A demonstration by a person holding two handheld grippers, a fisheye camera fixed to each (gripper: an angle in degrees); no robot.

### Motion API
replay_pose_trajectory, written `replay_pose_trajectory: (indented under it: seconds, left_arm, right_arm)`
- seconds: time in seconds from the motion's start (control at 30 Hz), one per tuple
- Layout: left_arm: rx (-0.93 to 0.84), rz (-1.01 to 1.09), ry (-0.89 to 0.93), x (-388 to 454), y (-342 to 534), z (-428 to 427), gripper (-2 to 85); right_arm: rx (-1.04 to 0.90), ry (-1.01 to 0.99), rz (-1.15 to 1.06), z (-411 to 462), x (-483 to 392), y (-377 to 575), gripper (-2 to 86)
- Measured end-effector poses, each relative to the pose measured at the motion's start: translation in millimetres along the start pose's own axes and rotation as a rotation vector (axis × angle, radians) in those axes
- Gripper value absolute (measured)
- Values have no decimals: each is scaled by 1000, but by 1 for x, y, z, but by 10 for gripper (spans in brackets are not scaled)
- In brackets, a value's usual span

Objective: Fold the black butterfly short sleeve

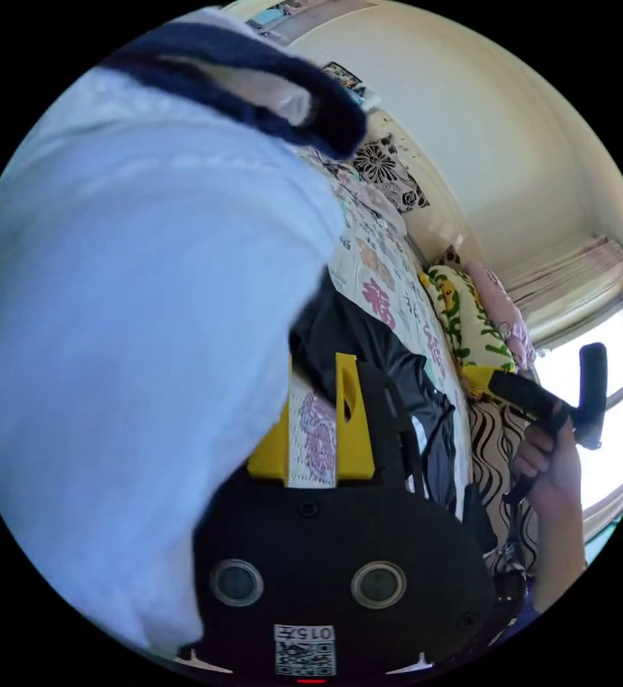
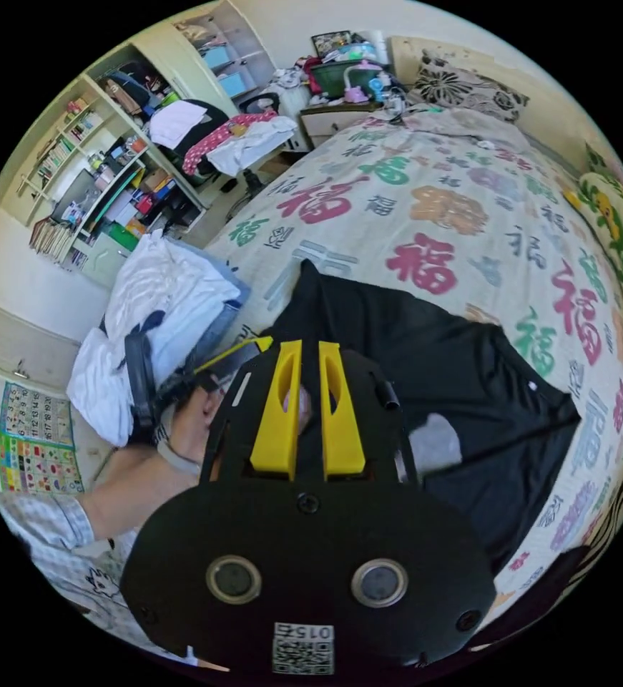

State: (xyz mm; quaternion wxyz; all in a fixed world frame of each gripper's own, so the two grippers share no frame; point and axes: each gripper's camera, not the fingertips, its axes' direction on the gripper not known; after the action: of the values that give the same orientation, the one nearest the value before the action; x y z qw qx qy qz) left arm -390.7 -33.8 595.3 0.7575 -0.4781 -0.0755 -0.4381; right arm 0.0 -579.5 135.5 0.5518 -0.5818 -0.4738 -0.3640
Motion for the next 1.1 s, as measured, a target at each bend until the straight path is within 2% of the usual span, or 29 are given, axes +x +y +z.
replay_pose_trajectory:
  seconds: [0.1, 0.23, 0.37, 0.5, 0.6, 0.8, 0.93, 1.1]
  left_arm:
    - [-10, 2, -77, -12, 4, 3, 20]
    - [51, 49, -32, -28, 29, -19, 2]
    - [51, 9, -5, -42, 42, -22, -2]
    - [52, 29, -7, -46, 55, -26, -4]
    - [47, 37, -15, -49, 62, -27, -4]
    - [120, 106, -15, -35, 74, -44, -5]
    - [222, 351, 10, 16, 90, -66, -4]
    - [149, 624, 135, 87, 128, -66, -2]
  right_arm:
    - [-61, 32, -5, 24, -27, -51, 51]
    - [-192, 162, -70, 59, -59, -110, 60]
    - [-294, 288, -134, 88, -86, -149, 68]
    - [-326, 294, -102, 100, -95, -172, 72]
    - [-372, 291, -43, 108, -92, -179, 39]
    - [-192, 206, -19, 48, -71, -172, -4]
    - [19, 13, 68, -53, -13, -136, -6]
    - [172, -133, 259, -152, 82, -40, -6]
